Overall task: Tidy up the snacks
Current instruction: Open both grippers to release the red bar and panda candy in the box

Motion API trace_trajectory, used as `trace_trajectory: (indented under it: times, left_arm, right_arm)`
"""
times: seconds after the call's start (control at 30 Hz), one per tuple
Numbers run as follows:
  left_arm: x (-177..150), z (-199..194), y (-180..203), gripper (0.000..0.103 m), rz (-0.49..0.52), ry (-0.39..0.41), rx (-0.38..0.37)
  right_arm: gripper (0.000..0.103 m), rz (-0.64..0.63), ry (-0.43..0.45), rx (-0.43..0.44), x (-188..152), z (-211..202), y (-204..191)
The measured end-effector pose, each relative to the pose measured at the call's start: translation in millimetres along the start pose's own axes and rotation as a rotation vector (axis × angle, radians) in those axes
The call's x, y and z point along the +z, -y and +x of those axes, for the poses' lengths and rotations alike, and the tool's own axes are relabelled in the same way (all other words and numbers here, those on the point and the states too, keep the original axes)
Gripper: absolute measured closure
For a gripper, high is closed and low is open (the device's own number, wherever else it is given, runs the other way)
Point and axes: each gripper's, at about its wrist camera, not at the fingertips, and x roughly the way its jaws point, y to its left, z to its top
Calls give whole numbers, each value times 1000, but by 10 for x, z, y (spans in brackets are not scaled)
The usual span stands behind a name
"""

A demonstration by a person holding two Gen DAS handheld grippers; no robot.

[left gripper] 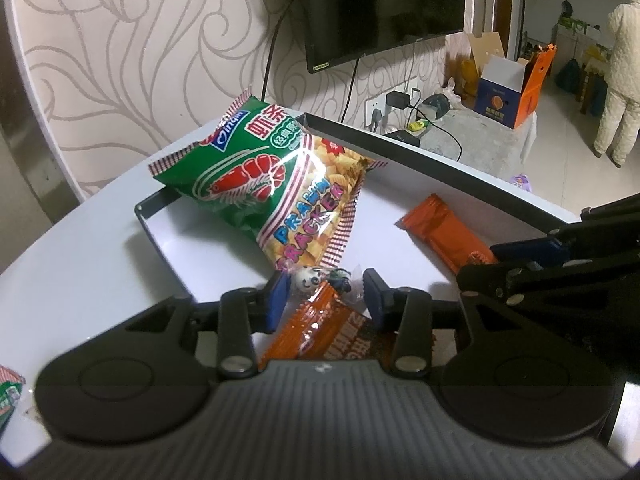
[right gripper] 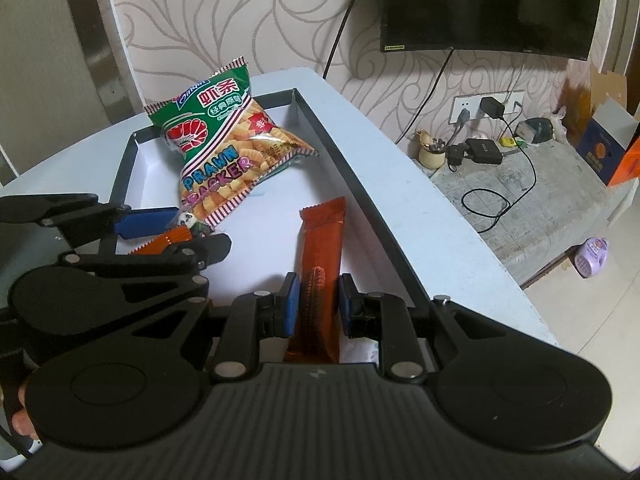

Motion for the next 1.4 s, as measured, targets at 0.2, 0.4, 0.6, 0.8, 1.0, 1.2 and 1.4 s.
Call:
trace_trajectory:
  times: [0.2, 0.4, 0.6, 0.8, 1.0, 1.2, 1.4]
  left_arm:
    - [1, 9, -6, 57, 3, -2, 0]
    - [17, 11, 12, 57, 8, -7, 4]
    - [20, 2, 15, 56, 6, -15, -6]
    - [15, -21, 43, 56, 10, -22, -1]
    - [21, -60, 66, 56, 9, -32, 14]
    - [2, -110, 95, 54, 14, -36, 28]
    - [-2, -176, 137, 54, 15, -32, 37]
  right_arm:
    - [77, -5, -4, 4, -11, -15, -32]
    - [77, -14, -6, -1, -22, -19, -34]
    - [77, 3, -9, -1, -25, -52, -9]
    - [77, 6, -11, -3, -26, -74, -35]
    - [72, 10, -4, -1, -51, -146, -40]
    - [67, -1, -5, -3, -110, -199, -78]
    - [67, 6, 3, 9, -169, -302, -67]
